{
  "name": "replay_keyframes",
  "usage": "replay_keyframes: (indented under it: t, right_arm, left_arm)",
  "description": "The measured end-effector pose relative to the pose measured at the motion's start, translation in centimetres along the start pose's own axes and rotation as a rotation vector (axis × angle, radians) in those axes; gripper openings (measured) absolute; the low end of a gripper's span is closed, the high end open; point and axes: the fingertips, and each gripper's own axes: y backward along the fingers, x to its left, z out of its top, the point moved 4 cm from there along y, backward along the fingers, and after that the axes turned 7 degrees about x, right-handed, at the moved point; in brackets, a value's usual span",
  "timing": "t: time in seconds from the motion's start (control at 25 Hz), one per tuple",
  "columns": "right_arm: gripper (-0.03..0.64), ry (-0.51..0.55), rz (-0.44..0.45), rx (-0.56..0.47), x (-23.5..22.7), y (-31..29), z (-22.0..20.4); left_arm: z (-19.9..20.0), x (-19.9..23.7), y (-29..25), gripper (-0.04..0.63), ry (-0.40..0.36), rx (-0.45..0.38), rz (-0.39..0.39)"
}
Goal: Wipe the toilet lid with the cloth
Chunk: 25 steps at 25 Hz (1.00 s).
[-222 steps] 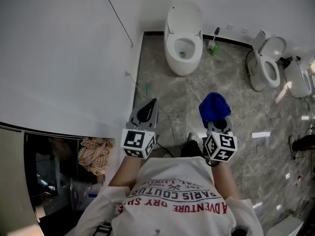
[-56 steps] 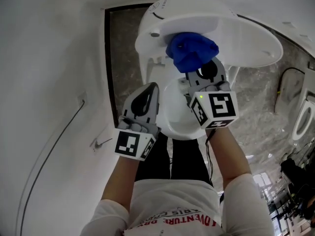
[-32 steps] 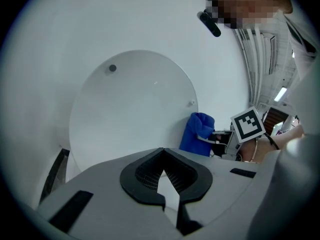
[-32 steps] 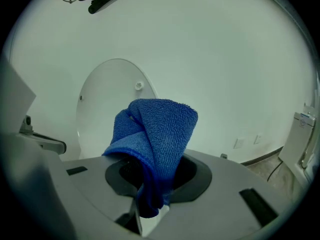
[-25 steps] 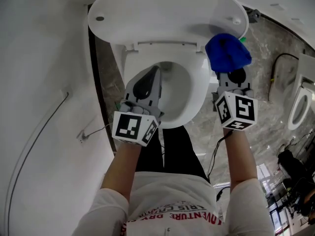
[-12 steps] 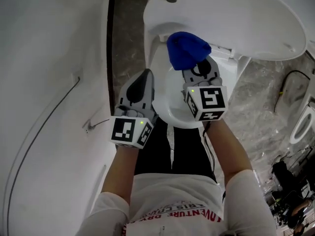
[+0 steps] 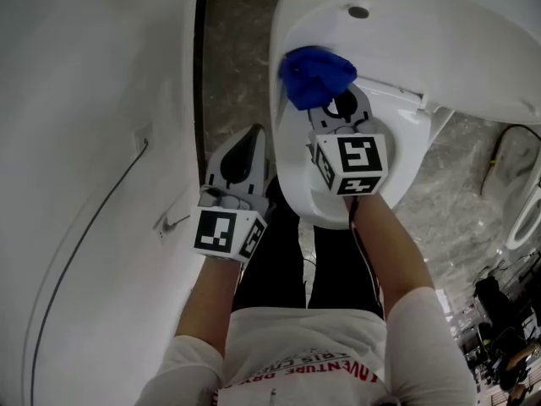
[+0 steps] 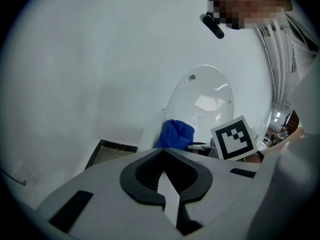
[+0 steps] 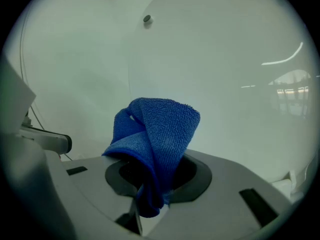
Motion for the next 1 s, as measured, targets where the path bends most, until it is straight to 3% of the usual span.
replay_keyframes:
  t: [0.6, 1.0]
  right_arm:
    - [0.088, -0.002, -0.107, 0.02, -8.7, 3.2, -1.4]
    - [0.087, -0.023, -0.211, 0.03, -16.1, 9.0, -3.1]
  left_arm:
    - [-0.6, -4.5, -3.2, 0.006, -0.019, 0.029, -0.052]
    - [-1.5, -11.3, -5.6, 0.006, -0.039, 0.042, -0.11]
